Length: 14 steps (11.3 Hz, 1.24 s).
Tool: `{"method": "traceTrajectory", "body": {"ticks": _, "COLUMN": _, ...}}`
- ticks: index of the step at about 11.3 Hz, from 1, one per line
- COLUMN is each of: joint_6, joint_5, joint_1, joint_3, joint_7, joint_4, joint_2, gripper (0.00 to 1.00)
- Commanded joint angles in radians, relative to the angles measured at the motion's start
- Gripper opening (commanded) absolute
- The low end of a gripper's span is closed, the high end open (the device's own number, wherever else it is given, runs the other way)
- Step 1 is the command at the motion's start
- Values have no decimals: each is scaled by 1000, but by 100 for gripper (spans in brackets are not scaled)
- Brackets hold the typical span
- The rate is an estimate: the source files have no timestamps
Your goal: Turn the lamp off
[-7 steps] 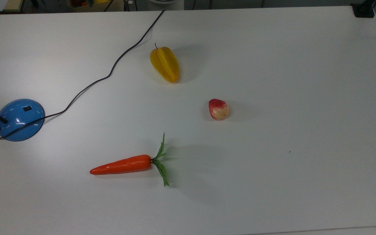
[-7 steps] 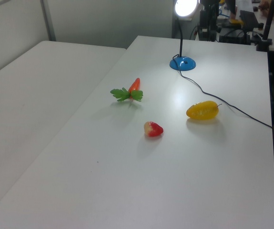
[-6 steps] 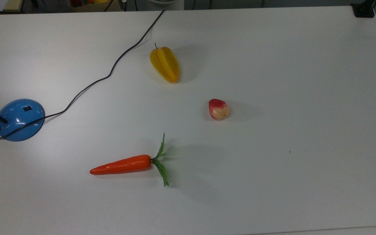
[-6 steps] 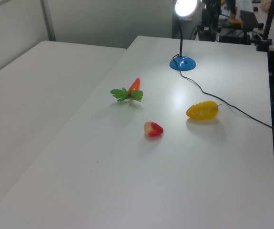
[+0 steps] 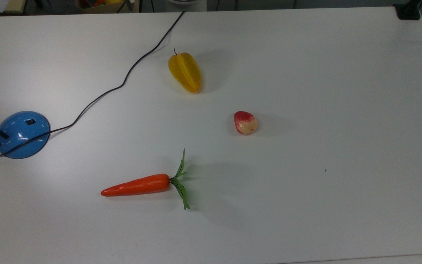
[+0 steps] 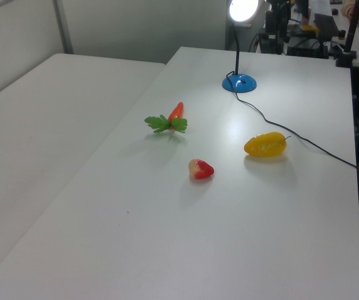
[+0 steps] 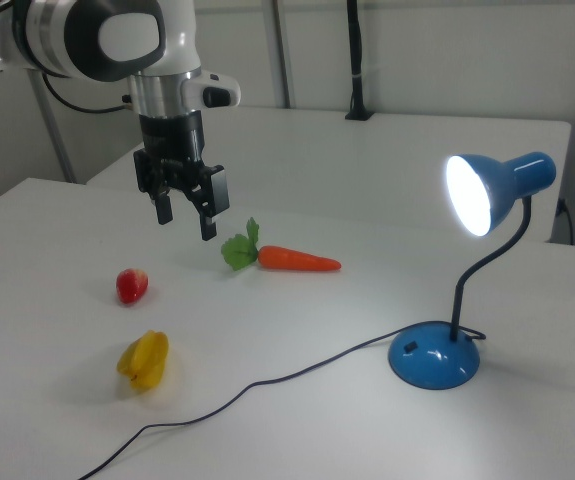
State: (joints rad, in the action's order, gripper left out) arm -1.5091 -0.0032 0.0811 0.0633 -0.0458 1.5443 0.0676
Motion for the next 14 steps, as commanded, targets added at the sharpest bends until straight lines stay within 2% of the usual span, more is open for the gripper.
{"method": "traceTrajectory", "body": {"ticks": 1, "joint_6": -3, "joint_5": 0, "joint_1": 3, "joint_3": 7, "joint_7": -3, "joint_4": -13, "joint_2": 17, "gripper": 69}}
{"method": "traceTrajectory", "body": {"ticks": 2, "joint_6": -6, "joint_5": 2, "joint_1": 2, "joint_3": 7, "joint_7": 0, "joint_4": -15, "joint_2": 21, "gripper": 48}}
{"method": "traceTrajectory", "body": {"ticks": 3, "joint_6": -22, "joint_5": 3, "joint_1": 0, "joint_3": 7, "joint_7": 21, "joint_4": -15, "joint_2": 23, "gripper": 33}}
{"method": "traceTrajectory", "body": {"ticks": 4, "joint_6": -49, "joint_5": 6, "joint_1": 0, "joint_3": 6, "joint_7": 77, "joint_4": -12, "joint_2": 23, "gripper": 21}}
{"method": "traceTrajectory", "body": {"ticks": 5, "joint_6": -83, "joint_5": 6, "joint_1": 0, "joint_3": 3, "joint_7": 134, "joint_4": -6, "joint_2": 23, "gripper": 14}}
{"method": "traceTrajectory", "body": {"ticks": 8, "joint_6": -214, "joint_5": 11, "joint_1": 23, "joint_3": 4, "joint_7": 298, "joint_4": 42, "joint_2": 21, "gripper": 0}}
{"method": "traceTrajectory", "body": {"ticks": 10, "joint_6": -339, "joint_5": 11, "joint_1": 64, "joint_3": 9, "joint_7": 366, "joint_4": 92, "joint_2": 21, "gripper": 0}}
{"method": "traceTrajectory", "body": {"ticks": 14, "joint_6": -708, "joint_5": 6, "joint_1": 95, "joint_3": 90, "joint_7": 434, "joint_4": 253, "joint_2": 38, "gripper": 0}}
